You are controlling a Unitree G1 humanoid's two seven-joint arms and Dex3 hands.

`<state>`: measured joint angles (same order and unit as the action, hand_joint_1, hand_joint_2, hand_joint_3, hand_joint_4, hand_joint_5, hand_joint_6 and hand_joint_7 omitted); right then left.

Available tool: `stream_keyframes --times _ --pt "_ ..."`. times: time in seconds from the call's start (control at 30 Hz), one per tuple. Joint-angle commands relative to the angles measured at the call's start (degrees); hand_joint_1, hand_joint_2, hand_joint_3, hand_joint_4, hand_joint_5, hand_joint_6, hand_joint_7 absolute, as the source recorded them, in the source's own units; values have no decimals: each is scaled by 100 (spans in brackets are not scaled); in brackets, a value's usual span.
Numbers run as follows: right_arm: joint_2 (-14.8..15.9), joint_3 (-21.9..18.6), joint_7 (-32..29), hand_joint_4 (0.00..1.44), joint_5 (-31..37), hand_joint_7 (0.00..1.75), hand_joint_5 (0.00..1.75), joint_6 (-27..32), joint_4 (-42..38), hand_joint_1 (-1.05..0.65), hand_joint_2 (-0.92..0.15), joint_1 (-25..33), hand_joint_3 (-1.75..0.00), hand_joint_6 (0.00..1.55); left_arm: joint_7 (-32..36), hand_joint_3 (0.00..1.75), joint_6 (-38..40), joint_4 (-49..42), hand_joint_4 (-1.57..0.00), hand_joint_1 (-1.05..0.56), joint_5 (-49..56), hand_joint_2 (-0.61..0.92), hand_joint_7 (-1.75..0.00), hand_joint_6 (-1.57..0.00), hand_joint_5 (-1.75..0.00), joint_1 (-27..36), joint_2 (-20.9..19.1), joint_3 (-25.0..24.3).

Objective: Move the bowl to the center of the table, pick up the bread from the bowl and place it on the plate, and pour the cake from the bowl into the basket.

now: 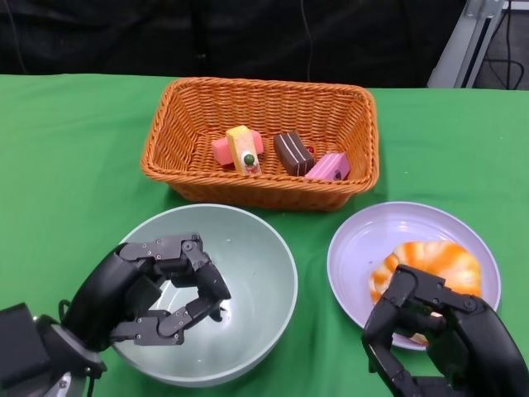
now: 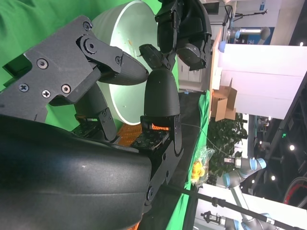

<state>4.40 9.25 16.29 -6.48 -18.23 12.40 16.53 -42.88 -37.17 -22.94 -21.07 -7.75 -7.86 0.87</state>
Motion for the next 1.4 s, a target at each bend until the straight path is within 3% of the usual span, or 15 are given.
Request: stream_keyframes --times 0.03,0.33,0.9,1.07,1.23,1.4 --pt "74 -77 -18 72 -15 143 174 76 126 -24 -45 -14 -107 69 -36 91 133 124 -74 -10 -6 59 -117 -75 -151 15 -54 -43" --pt "78 -66 17 74 -11 143 172 -14 70 -25 -44 -22 -109 70 -20 92 335 281 -73 -11 13 59 -116 -74 -153 96 -52 -49" --pt "122 -14 68 73 -61 143 172 162 348 -30 -50 213 -97 70 195 89 577 850 -72 -11 75 60 -115 -74 -152 489 -35 -51" --pt "108 -21 35 73 -1 145 171 126 404 -28 -49 264 -100 69 264 75 491 1017 -72 -12 168 67 -113 -75 -150 548 -38 -50" --pt "117 -29 97 73 -111 145 172 149 403 -29 -49 272 -102 68 497 87 632 1328 -72 -10 212 62 -114 -75 -148 779 -21 -95" --pt "149 -60 130 73 -130 144 171 149 399 -30 -50 288 -99 68 719 83 701 1566 -72 -9 234 64 -114 -74 -147 1018 38 -95"
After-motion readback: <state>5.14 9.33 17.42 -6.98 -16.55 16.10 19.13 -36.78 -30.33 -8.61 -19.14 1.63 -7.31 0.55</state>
